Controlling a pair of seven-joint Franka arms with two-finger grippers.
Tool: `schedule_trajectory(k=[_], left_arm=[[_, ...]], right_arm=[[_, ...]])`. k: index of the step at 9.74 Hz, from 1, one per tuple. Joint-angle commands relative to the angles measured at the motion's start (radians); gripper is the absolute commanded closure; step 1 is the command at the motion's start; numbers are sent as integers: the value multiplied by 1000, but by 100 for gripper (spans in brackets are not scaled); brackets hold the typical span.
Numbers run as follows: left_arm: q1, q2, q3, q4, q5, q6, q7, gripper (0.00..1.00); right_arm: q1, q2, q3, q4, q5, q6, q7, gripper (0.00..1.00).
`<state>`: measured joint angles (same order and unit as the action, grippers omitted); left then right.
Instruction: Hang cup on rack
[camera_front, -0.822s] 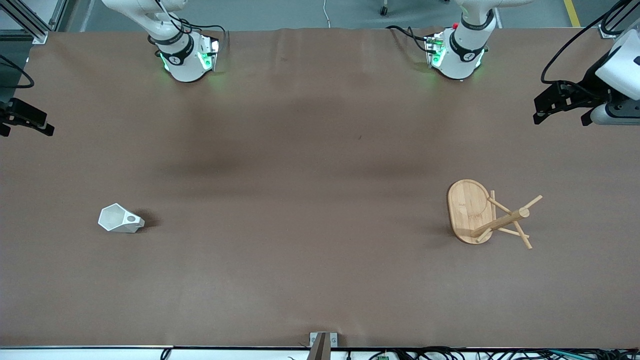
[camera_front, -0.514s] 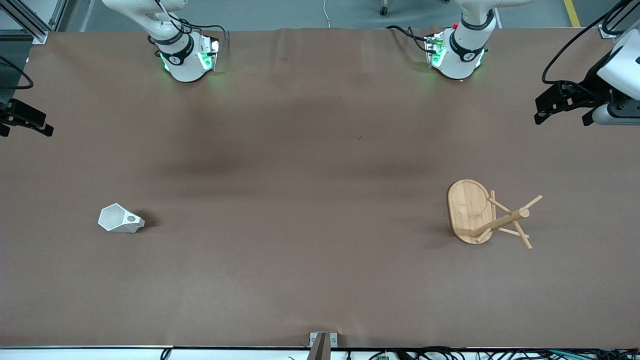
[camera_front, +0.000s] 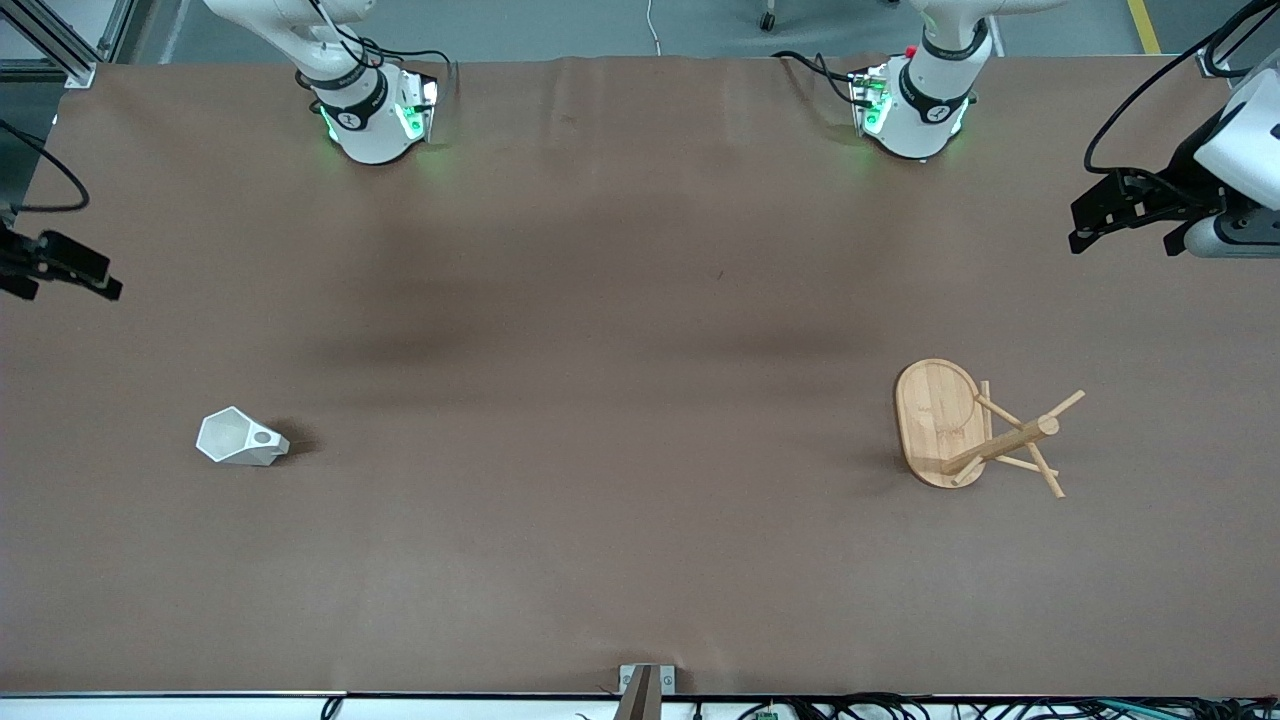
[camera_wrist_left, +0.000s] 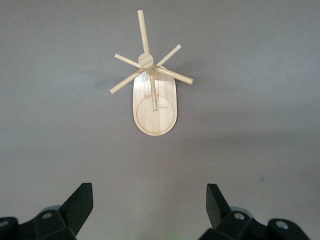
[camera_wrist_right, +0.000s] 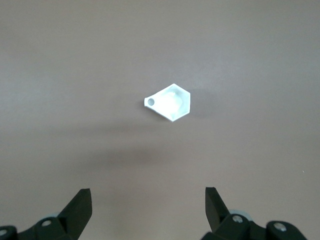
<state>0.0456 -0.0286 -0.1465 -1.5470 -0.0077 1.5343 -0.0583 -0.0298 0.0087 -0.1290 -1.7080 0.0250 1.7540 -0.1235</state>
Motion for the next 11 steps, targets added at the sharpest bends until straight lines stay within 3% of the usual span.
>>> schedule_trajectory(k=[1,5,8,11], left_arm=[[0,22,-1,1,9,-10,20,0],[-6,35,-1,1,14,9,12,0],[-12,30,-11,-1,12,3,18,0],[-6,19,-39,-1,14,-32,20,0]], right_arm=[[-24,49,9,-74,-13,132,-13,0],[-76,241,9,-82,-14,289,-16,1],[-93,261,11,-223,-13,494,-42,2],[-104,345,11,-245,-11,608,-45,4]])
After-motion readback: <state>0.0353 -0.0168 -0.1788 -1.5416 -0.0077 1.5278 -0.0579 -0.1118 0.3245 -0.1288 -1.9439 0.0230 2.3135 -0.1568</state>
